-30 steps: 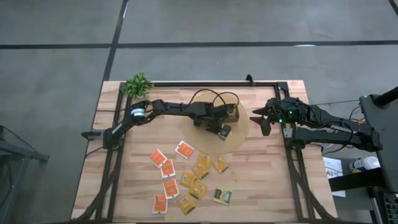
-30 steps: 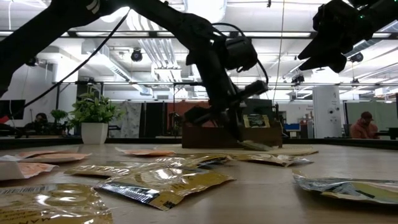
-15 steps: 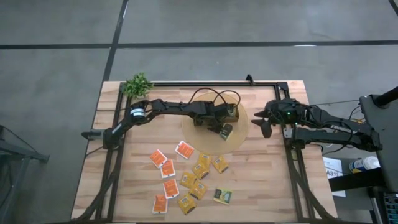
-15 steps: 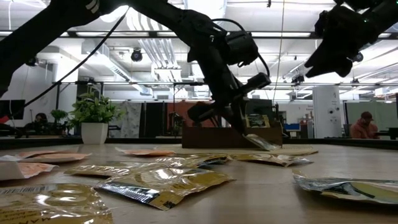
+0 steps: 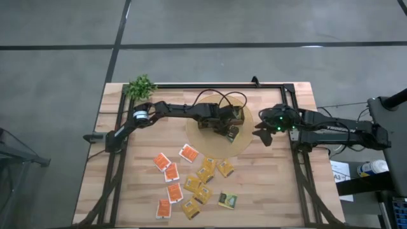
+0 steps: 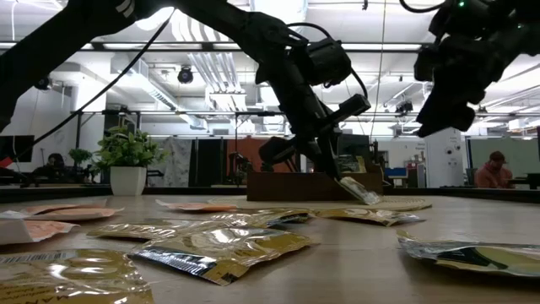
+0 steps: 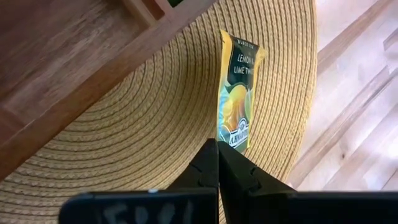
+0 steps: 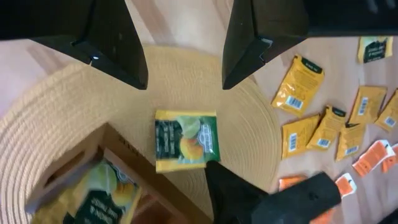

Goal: Pick & Place Tea
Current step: Put the right yellow tea bag into the right section of the wooden organizer

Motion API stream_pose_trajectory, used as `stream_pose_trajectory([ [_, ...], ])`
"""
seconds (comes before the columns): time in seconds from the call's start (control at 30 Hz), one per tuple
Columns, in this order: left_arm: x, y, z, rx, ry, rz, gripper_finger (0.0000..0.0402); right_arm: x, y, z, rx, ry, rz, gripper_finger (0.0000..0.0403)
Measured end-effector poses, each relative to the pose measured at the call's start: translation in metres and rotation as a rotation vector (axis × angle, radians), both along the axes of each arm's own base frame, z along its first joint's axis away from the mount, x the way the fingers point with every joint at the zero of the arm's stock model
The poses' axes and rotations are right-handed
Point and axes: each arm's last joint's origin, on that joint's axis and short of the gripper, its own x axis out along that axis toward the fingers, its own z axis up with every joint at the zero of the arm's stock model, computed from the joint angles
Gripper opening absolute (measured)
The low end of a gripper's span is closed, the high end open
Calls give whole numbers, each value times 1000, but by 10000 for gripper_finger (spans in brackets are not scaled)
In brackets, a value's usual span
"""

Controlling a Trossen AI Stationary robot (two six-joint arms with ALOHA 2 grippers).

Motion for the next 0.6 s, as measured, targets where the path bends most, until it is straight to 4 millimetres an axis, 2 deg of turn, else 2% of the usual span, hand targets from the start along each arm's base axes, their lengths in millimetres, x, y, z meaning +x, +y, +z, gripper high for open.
stream_pose_trajectory([
  [0.37,0,-4,1,-8,-4,-22,0,16,-5,-14,-41,76,81,203],
  [0.6,1,-5,1,-6,-4,-29,0,22,-6,-20,-7,92,102,203],
])
